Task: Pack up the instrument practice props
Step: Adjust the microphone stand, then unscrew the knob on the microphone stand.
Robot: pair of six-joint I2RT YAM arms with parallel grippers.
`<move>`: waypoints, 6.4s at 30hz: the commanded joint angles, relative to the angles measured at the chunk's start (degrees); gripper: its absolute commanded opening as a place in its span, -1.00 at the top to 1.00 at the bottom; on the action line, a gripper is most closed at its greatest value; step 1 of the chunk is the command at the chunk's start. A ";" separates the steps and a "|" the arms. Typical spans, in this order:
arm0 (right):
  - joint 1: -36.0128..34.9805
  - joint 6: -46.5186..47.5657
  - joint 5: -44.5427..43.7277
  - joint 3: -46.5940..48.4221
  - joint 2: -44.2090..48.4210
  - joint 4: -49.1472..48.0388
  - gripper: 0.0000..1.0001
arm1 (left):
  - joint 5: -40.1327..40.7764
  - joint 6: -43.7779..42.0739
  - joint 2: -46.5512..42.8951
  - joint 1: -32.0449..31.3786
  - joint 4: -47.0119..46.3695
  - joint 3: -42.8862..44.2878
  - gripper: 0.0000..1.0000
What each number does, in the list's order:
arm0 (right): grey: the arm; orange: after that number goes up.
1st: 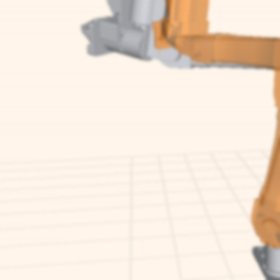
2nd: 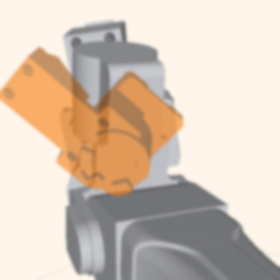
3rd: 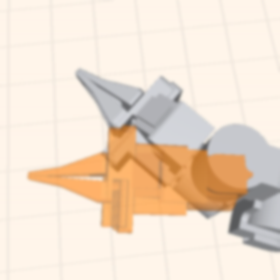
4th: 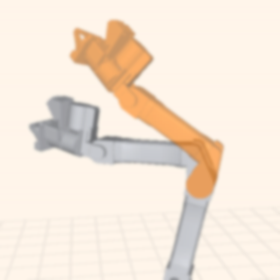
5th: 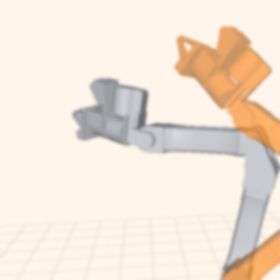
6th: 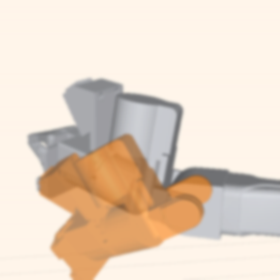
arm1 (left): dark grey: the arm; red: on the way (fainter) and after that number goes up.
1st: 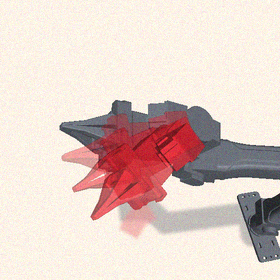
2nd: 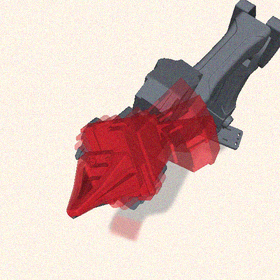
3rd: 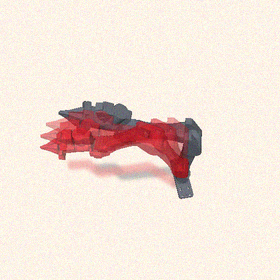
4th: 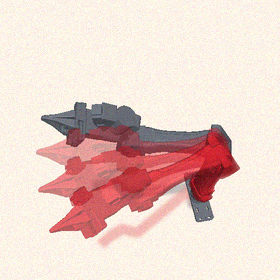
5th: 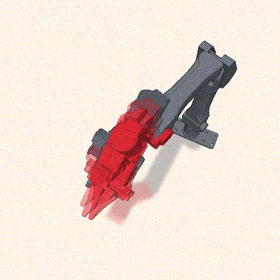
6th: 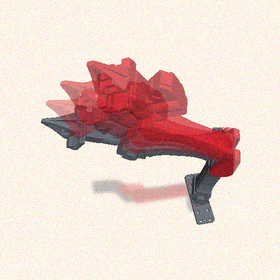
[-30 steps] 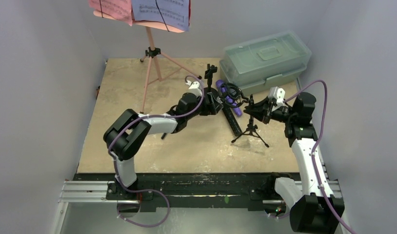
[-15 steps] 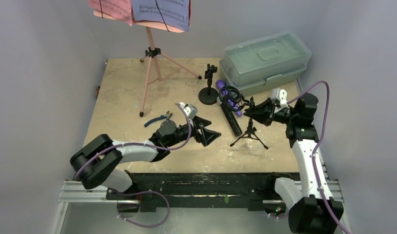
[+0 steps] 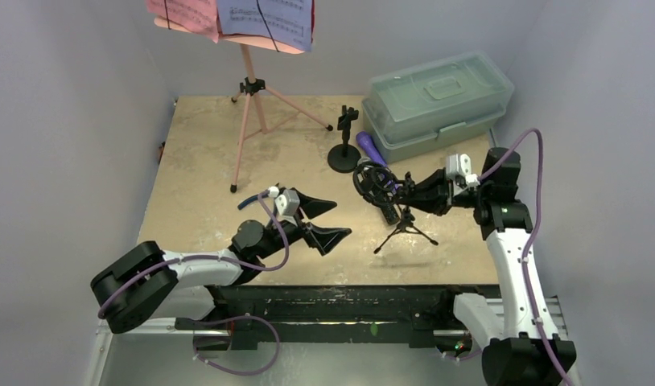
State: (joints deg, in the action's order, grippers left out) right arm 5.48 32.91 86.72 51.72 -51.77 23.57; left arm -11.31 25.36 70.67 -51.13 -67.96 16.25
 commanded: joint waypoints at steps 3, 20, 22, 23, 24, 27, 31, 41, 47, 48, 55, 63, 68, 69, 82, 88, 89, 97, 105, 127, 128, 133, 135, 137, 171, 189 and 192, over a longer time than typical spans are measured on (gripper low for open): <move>-8.46 2.41 6.89 0.17 -1.98 -0.10 1.00 | -5.46 -0.94 7.10 -0.23 -13.02 4.29 -0.90; -12.23 4.82 6.89 -1.15 -4.59 0.81 1.00 | -5.39 -9.63 32.47 -6.64 -33.89 19.46 -0.76; -12.21 4.73 6.89 -1.19 -4.58 0.59 1.00 | -5.82 -9.63 33.12 -6.77 -33.83 20.60 -0.73; -12.21 4.65 6.89 -1.14 -4.65 0.43 1.00 | -5.99 -9.56 33.27 -6.86 -33.86 21.00 -0.71; -12.16 4.56 6.89 -1.25 -4.66 0.31 1.00 | -6.14 -9.47 33.44 -6.94 -33.83 21.40 -0.70; -12.21 4.00 6.89 -1.44 -4.68 -0.30 1.00 | -6.35 -9.01 33.41 -7.11 -33.88 22.09 -0.62; -12.10 3.28 6.89 -1.71 -4.66 -1.19 1.00 | -6.44 -8.65 32.38 -7.14 -33.90 22.04 -0.56; -12.15 2.52 6.80 -2.13 -4.79 -2.22 1.00 | -5.87 -8.33 29.90 -7.14 -33.91 23.41 -0.42; -12.09 1.91 6.54 -2.32 -4.68 -2.92 1.00 | -5.39 -7.93 30.85 -7.14 -33.90 25.67 -0.27; -12.15 1.82 6.53 -2.33 -4.66 -2.96 1.00 | -5.43 -7.72 31.19 -7.14 -33.97 25.98 -0.25; -12.10 1.26 6.30 -2.42 -4.66 -3.46 1.00 | -6.11 -6.09 32.37 -7.14 -33.92 26.96 0.08; -12.06 0.80 5.13 -2.42 -4.44 -4.05 0.92 | -5.51 -5.50 31.12 -7.14 -33.84 25.20 1.00; -11.41 0.12 2.79 -2.42 -3.84 -4.60 0.01 | -2.02 -6.83 25.87 -7.14 -30.29 21.38 1.00; -11.14 -0.31 2.23 -2.42 -3.72 -4.85 -0.12 | -1.30 -7.34 24.32 -7.14 -28.36 20.76 1.00; -6.24 -17.24 -4.27 -5.29 -2.10 -18.64 -0.73 | 22.15 -12.56 2.26 -7.50 3.84 16.17 1.00; -6.27 -41.67 -12.19 -10.36 -2.24 -39.97 -0.68 | 39.55 -8.80 -1.28 -10.11 23.46 22.72 1.00; -6.24 -42.60 -13.40 -10.10 -2.54 -39.49 -0.67 | 42.10 -8.20 -1.07 -10.72 25.98 24.62 1.00; -8.84 -50.65 -17.98 -10.74 -6.39 -40.24 -0.55 | 58.29 -5.16 3.50 -16.36 33.32 31.77 1.00; -12.58 -58.12 -20.34 -13.47 -10.13 -45.95 -0.44 | 63.85 -9.55 9.65 -19.53 27.87 36.79 1.00; -15.11 -57.52 -20.89 -13.38 -12.83 -45.28 0.18 | 67.65 -15.62 14.02 -22.61 22.91 41.93 1.00; -15.12 -57.47 -20.93 -13.40 -12.88 -45.28 0.18 | 67.71 -15.67 14.11 -22.61 22.76 42.06 1.00; -15.60 -56.79 -21.30 -13.41 -13.11 -44.90 0.19 | 67.99 -16.02 14.86 -22.69 22.13 42.69 1.00; -15.74 -56.19 -21.48 -13.24 -13.23 -44.34 0.19 | 68.08 -16.13 15.08 -22.77 21.93 42.89 1.00; -15.78 -55.51 -21.73 -13.05 -13.19 -43.64 0.20 | 68.29 -16.29 15.26 -22.78 21.78 43.09 1.00; -16.66 17.93 -23.01 -12.70 -0.23 -9.34 0.90 | 66.14 6.94 7.57 -23.13 58.81 47.48 1.00; -14.89 -61.77 -18.18 -17.23 -10.20 -53.38 -0.49 | 73.70 -6.65 6.91 -23.29 36.57 38.08 1.00; -15.00 -66.00 -18.92 -17.71 -12.15 -55.33 -0.46 | 73.75 -8.77 9.22 -23.31 32.42 39.22 1.00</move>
State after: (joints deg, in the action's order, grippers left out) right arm -9.67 -18.31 69.52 35.05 -62.37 -22.79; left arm 59.99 20.40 78.02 -74.06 -24.25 52.45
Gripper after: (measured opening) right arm 0.743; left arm 0.071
